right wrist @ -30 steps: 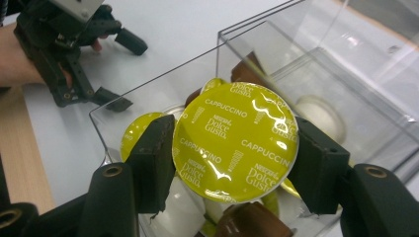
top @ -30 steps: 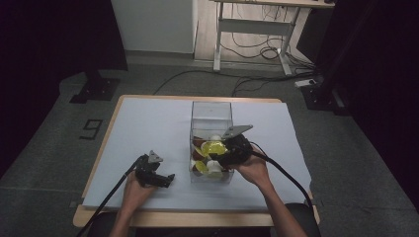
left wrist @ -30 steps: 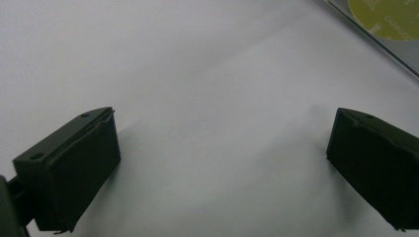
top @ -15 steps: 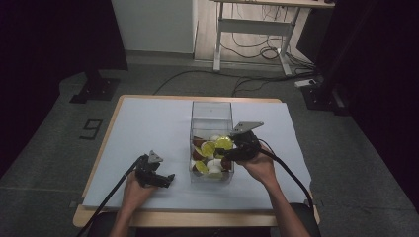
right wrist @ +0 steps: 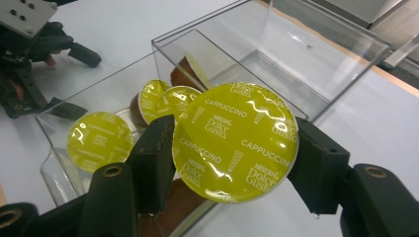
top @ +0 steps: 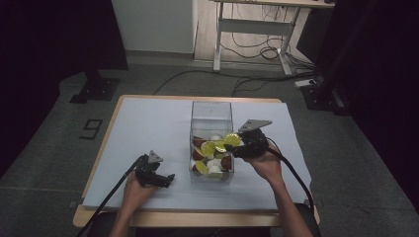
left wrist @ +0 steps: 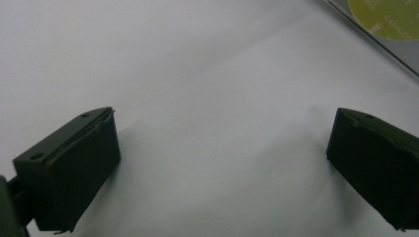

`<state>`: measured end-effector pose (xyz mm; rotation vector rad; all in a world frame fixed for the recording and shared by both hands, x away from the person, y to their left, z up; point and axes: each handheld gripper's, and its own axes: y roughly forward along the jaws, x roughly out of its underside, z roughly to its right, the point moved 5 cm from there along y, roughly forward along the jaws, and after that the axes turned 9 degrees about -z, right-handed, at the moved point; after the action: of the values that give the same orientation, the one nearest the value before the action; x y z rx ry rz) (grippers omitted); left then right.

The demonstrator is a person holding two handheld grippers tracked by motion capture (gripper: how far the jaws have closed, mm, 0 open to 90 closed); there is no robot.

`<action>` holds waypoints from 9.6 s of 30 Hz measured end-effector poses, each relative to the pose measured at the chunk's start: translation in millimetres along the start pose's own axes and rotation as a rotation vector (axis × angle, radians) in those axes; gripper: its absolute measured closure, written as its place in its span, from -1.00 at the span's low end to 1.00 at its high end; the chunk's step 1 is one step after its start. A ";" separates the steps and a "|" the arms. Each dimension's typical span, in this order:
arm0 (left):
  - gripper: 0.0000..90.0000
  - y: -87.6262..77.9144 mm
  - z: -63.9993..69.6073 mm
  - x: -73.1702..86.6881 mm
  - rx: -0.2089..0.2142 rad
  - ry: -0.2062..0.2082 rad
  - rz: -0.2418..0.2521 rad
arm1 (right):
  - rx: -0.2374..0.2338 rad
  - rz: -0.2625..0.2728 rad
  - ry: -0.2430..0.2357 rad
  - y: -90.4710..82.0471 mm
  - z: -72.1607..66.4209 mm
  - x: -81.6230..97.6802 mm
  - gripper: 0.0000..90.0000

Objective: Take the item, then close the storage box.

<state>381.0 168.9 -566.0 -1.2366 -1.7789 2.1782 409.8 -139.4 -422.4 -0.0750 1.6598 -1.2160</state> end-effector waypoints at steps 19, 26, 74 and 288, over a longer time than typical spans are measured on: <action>-1.00 0.0 0.0 0.0 0.000 0.000 0.000 | 0.071 -0.004 0.045 -11.3 24.1 13.1 -0.11; -1.00 0.0 0.0 0.0 -0.001 -0.001 0.000 | 0.093 -0.014 0.072 -11.0 35.0 20.5 -0.11; -1.00 0.0 0.0 0.0 0.000 -0.001 0.001 | 0.120 -0.112 0.159 23.2 88.4 84.8 -0.11; 0.33 -37.7 73.9 -39.8 0.245 0.297 0.229 | -0.171 -0.054 -0.074 15.8 -30.9 92.4 0.58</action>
<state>347.0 102.2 -512.4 -1.6620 -1.2725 2.1026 351.3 -163.3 -498.1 -0.2696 1.7034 -1.0961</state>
